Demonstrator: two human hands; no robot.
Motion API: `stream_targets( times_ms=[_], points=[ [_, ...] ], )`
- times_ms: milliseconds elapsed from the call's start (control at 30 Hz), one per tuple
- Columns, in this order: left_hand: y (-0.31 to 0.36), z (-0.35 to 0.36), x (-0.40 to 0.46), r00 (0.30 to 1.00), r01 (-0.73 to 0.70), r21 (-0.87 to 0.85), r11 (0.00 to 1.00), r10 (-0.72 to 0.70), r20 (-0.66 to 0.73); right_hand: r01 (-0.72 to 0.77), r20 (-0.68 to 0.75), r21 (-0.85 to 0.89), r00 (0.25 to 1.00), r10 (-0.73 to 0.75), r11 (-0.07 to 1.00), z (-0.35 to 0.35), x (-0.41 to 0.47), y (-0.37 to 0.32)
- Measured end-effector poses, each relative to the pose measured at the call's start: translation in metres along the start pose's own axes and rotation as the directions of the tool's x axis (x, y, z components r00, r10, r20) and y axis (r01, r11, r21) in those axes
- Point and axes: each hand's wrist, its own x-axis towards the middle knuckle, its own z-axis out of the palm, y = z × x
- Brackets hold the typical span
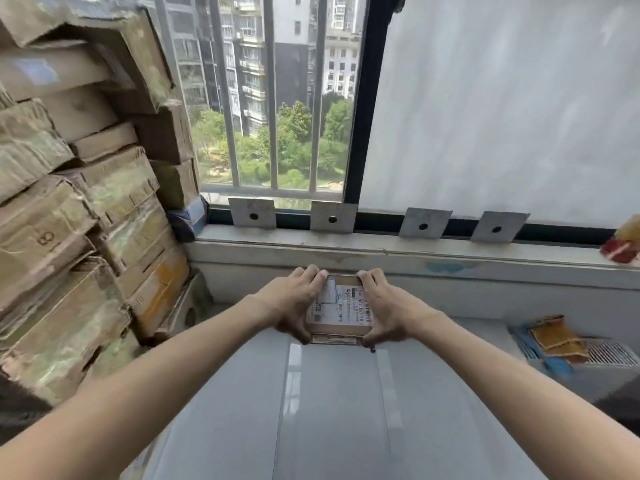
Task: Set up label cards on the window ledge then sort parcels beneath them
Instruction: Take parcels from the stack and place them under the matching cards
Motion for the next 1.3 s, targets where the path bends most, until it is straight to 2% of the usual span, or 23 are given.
stream_targets(
  times_ms=[367,567,767,1000,1100,1300],
  points=[
    [-0.016,0.100,0.074,0.976,0.075,-0.130,0.989,-0.047,0.211,-0.025,0.215,0.110,0.977,0.001,0.994,0.096,0.074,0.068],
    [-0.033,0.145,0.112,0.951,0.189,-0.234,0.954,-0.118,0.285,-0.075,0.229,0.232,0.973,0.020,0.970,0.139,0.118,0.093],
    [-0.050,0.189,0.130,0.956,0.241,-0.385,0.891,-0.150,0.250,-0.125,0.230,0.306,0.972,0.054,0.944,0.170,0.153,0.103],
    [-0.075,0.232,0.155,0.916,0.397,-0.421,0.815,-0.324,0.236,-0.193,0.242,0.376,0.965,0.105,0.906,0.200,0.200,0.108],
    [-0.088,0.246,0.160,0.920,0.392,-0.470,0.791,-0.340,0.194,-0.240,0.254,0.396,0.956,0.145,0.886,0.217,0.214,0.109],
    [-0.109,0.268,0.164,0.932,0.362,-0.472,0.804,-0.329,0.154,-0.272,0.238,0.465,0.955,0.178,0.842,0.245,0.231,0.108]
  ],
)
